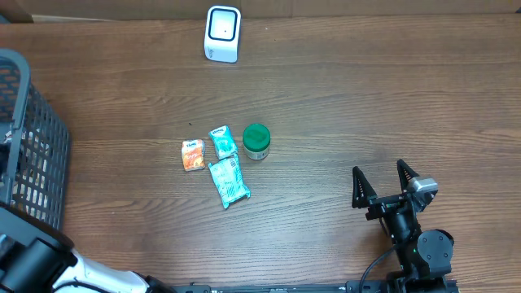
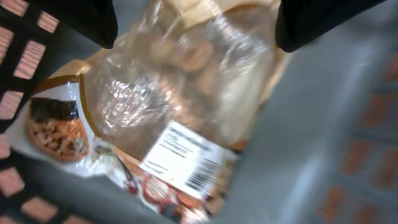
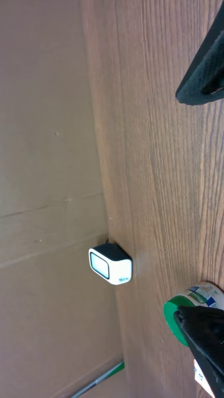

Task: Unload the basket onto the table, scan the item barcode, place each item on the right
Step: 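Reach the left gripper into the basket and grasp the clear snack bag, then lift the clear snack bag out and set it left of the packs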

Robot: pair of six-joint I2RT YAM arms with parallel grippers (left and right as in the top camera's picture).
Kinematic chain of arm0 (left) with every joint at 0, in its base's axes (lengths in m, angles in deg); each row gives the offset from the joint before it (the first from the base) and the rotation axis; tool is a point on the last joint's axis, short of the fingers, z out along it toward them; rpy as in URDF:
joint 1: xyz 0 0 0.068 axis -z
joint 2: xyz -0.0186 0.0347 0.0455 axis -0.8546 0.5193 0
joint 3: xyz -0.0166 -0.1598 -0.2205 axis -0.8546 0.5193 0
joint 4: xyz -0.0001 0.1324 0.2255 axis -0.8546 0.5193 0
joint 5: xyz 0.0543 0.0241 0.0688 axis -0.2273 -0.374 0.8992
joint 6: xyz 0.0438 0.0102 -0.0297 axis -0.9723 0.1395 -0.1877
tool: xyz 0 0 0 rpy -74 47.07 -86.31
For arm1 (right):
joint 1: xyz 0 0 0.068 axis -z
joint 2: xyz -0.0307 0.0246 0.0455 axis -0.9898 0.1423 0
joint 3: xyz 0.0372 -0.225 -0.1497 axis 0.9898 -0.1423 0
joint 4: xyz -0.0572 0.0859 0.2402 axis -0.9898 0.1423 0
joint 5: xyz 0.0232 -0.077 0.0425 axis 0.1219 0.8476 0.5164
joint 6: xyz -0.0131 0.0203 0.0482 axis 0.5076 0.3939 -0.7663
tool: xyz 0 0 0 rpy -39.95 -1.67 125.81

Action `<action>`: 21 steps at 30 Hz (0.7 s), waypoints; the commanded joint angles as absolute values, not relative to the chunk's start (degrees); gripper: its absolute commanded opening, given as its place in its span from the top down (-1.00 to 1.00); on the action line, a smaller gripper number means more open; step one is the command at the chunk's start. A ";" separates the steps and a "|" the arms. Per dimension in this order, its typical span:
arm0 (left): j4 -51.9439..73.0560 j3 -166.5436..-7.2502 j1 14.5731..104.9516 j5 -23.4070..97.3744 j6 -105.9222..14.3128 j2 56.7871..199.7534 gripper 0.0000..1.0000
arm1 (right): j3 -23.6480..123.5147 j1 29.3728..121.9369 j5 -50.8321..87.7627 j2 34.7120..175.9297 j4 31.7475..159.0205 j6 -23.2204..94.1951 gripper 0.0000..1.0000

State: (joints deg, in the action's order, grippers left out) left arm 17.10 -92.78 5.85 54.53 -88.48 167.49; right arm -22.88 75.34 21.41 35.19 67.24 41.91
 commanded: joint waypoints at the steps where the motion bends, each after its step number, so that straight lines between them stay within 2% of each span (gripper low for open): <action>1: 17.01 -93.32 7.51 49.81 -94.62 170.66 -0.68 | -23.47 75.08 21.73 34.84 67.00 42.15 -1.00; 9: 16.75 -93.32 8.21 49.51 -96.31 171.38 -0.68 | -23.47 75.08 21.73 34.84 67.00 42.15 -1.00; 11: 17.69 -93.32 8.23 49.57 -96.90 172.10 -0.59 | -23.47 75.08 21.73 34.84 67.00 42.15 -1.00; 14: 19.42 -93.32 8.28 50.19 -96.85 173.31 -0.33 | -23.47 75.08 21.73 34.84 67.00 42.15 -1.00; 16: 20.21 -93.28 8.28 50.84 -96.81 173.53 -0.24 | -23.47 75.08 21.73 34.84 67.00 42.15 -1.00; 21: 21.34 -92.03 8.28 52.79 -96.22 173.55 -0.22 | -23.47 75.08 21.73 34.84 67.00 42.15 -1.00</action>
State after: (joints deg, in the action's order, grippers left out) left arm 20.64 -92.84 8.10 51.78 -96.00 171.78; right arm -22.88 75.34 21.38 35.19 67.24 41.91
